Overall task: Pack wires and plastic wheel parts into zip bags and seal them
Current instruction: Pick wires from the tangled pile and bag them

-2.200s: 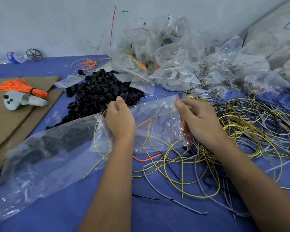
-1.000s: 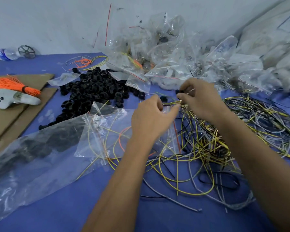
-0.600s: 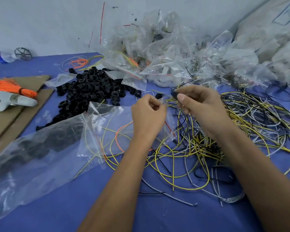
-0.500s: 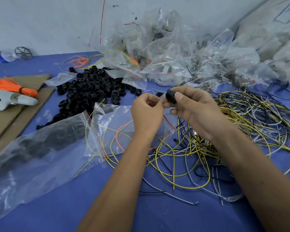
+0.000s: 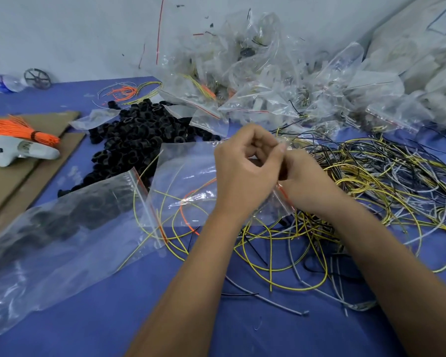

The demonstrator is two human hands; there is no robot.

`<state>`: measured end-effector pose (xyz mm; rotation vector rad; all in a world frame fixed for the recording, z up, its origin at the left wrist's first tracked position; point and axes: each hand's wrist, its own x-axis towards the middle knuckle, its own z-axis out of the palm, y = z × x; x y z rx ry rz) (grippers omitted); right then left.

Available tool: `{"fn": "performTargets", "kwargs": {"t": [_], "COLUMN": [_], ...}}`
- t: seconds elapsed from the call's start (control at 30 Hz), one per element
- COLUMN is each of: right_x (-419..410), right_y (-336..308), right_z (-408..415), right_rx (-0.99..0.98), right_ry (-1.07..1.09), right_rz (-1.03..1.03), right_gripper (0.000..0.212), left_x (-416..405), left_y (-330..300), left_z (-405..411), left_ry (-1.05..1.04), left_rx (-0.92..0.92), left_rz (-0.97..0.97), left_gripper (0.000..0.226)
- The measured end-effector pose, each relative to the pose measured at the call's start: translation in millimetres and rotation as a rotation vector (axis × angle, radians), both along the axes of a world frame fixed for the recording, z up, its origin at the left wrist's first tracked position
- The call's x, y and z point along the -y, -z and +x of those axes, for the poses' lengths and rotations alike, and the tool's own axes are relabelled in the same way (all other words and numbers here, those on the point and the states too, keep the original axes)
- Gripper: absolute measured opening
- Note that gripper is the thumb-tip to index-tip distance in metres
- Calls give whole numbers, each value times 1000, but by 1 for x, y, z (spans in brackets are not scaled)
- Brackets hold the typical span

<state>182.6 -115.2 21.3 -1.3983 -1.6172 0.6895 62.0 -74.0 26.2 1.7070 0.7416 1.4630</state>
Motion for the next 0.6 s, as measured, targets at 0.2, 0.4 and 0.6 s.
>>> {"fn": "performTargets", "kwargs": {"t": [0.2, 0.4, 0.6], "right_x": [-1, -2, -4], "right_y": [2, 6, 6], "right_z": [-8, 2, 2], "right_rx": [-284, -210, -191], "right_ry": [-260, -7, -5], "right_rz": [-34, -74, -118], "right_gripper": [81, 31, 22], "left_x": [6, 5, -1], "left_y": [4, 7, 12], "left_z": [6, 5, 3], "left_ry": [-12, -60, -77], "left_rx": [-17, 18, 86], "left_rz": [130, 65, -76], "left_gripper": [14, 17, 23]}}
